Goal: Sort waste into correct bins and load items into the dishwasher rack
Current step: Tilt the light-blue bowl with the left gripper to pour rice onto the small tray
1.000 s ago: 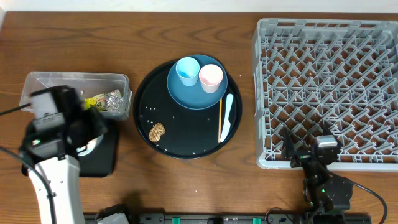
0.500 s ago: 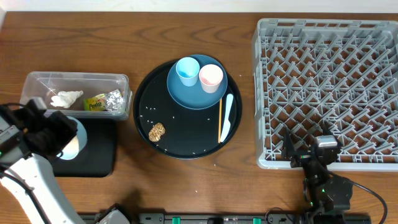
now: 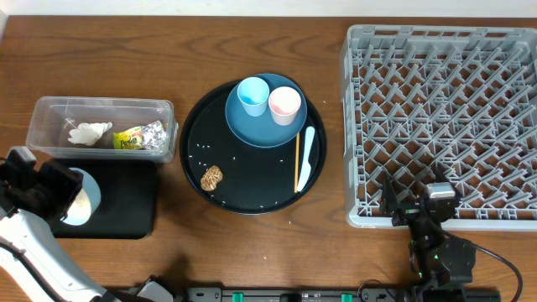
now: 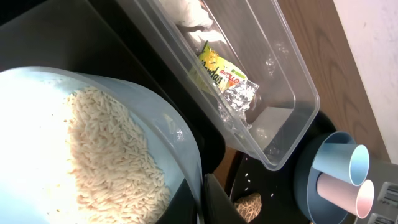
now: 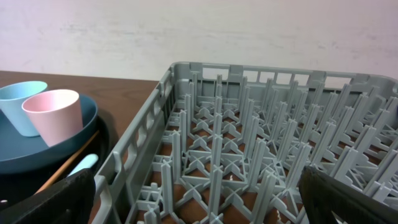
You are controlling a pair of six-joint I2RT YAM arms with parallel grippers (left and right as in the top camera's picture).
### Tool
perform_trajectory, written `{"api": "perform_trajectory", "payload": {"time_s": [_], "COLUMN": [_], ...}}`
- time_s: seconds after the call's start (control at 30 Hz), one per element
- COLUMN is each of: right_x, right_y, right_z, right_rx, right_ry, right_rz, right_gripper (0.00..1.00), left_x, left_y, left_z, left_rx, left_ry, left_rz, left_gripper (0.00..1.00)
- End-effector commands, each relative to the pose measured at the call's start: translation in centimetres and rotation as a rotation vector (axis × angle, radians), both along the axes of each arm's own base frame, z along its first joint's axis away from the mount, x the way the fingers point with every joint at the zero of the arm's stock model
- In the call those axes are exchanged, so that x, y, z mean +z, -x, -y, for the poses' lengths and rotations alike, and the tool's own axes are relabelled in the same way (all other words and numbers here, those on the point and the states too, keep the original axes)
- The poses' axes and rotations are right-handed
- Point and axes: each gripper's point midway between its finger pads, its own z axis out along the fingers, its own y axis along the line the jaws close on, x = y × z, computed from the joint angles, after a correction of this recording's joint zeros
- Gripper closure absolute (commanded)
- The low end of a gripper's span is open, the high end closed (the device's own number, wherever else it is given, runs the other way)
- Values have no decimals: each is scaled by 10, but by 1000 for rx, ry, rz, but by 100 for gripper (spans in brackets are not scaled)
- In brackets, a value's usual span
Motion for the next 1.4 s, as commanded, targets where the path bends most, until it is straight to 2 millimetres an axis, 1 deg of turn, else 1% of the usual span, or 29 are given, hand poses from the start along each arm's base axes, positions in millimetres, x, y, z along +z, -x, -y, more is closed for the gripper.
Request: {"api": "perform_trajectory", "payload": {"time_s": [0.0, 0.07, 0.23, 0.33, 0.4, 0.5, 0.63, 0.7, 0.8, 0.93, 1.13, 1.23, 1.37], "right_x": [-1, -1, -1, -1, -1, -1, -1, -1, -1, -1, -1, -1, -1], "right_y": [0, 0, 0, 0, 0, 0, 0, 0, 0, 0, 0, 0, 0], "right_z": [-1, -1, -1, -1, -1, -1, -1, -1, -1, -1, -1, -1, -1], "right_rx": [3, 3, 2, 3, 3, 3, 3, 2, 3, 3, 3, 3, 3], "right_ry": [8, 9, 9, 9, 9, 8, 9, 8, 8, 9, 9, 9, 9], "right_rz": [-3, -3, -3, -3, -3, -3, -3, -3, -3, -3, -3, -3, -3], "right_gripper": [1, 1, 1, 1, 1, 1, 1, 1, 1, 1, 1, 1, 1], "left_x": [0, -4, -10, -12, -7, 12, 31, 30, 27, 31, 28, 31, 46], "left_y": [-3, -6, -23, -29, -31, -34, -29, -26, -21, -17, -8, -4, -3], "left_z": [1, 2, 12, 12, 10, 4, -9, -12, -11, -12, -13, -15, -10], "left_rx": [-10, -30, -151, -195, -216, -224, -187, -166, -163, -169, -120, -115, -139], "left_ry": [7, 17, 103, 159, 194, 272, 362, 387, 390, 377, 413, 406, 405], "left_rz": [19, 18, 102, 173, 246, 418, 573, 580, 578, 608, 584, 613, 705], "left_gripper": [94, 94, 94, 94, 94, 94, 94, 94, 94, 94, 94, 94, 94]}}
